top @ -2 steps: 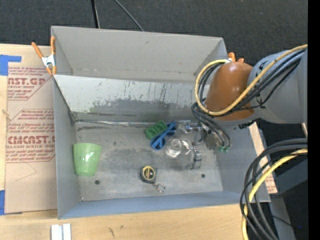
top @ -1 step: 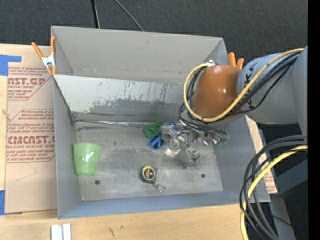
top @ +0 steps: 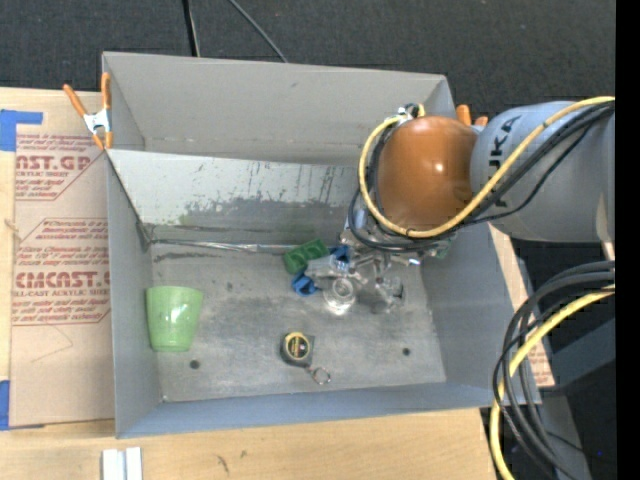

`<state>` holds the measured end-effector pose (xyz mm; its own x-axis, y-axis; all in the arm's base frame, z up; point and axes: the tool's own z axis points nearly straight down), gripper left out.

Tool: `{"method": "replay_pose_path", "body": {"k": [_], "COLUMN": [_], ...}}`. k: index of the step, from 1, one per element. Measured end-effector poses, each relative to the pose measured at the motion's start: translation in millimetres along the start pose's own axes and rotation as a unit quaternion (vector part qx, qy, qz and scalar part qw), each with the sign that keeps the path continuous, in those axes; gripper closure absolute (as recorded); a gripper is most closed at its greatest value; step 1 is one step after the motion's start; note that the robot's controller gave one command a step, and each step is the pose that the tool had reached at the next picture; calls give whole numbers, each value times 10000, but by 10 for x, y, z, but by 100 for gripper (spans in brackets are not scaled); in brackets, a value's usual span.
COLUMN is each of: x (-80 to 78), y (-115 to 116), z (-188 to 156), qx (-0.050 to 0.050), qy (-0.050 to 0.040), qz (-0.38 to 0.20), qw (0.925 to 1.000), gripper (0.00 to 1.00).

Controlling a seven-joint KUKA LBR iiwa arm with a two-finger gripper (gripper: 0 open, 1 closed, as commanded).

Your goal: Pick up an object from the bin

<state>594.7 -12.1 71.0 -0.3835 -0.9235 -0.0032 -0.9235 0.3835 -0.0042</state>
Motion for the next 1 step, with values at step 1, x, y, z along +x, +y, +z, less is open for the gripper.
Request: {"method": "replay_pose_path", "body": {"k": [1], "x": [-10], "y": [-3], "z": [-23], "qx": [-6], "qy": [-9], "qz": [6], "qw": [10000], "gripper": [100]}}
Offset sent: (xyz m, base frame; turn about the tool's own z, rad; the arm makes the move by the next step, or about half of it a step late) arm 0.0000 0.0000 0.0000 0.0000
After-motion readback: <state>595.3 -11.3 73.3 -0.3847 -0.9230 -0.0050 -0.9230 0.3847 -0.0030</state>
